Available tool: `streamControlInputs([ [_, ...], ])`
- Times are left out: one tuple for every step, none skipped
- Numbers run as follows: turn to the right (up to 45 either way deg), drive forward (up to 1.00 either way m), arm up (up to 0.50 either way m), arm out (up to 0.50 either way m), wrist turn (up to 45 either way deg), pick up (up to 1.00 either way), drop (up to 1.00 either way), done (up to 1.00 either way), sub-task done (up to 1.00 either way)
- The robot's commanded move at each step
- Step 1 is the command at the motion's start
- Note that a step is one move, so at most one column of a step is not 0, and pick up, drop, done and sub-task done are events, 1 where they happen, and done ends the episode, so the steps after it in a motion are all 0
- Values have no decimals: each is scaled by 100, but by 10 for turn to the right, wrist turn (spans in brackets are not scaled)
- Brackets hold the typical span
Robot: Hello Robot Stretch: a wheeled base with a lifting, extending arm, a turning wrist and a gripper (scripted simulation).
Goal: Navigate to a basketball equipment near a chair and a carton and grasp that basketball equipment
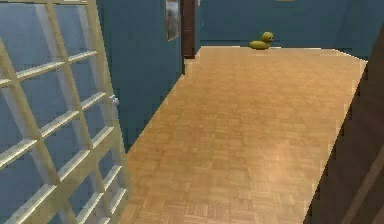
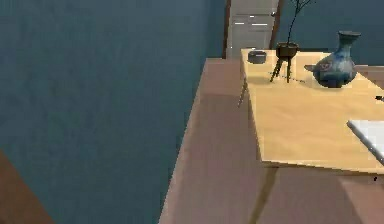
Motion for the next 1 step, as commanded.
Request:
streamControlInputs([
  [0,100,0,0,0,0,0,0,0],
])
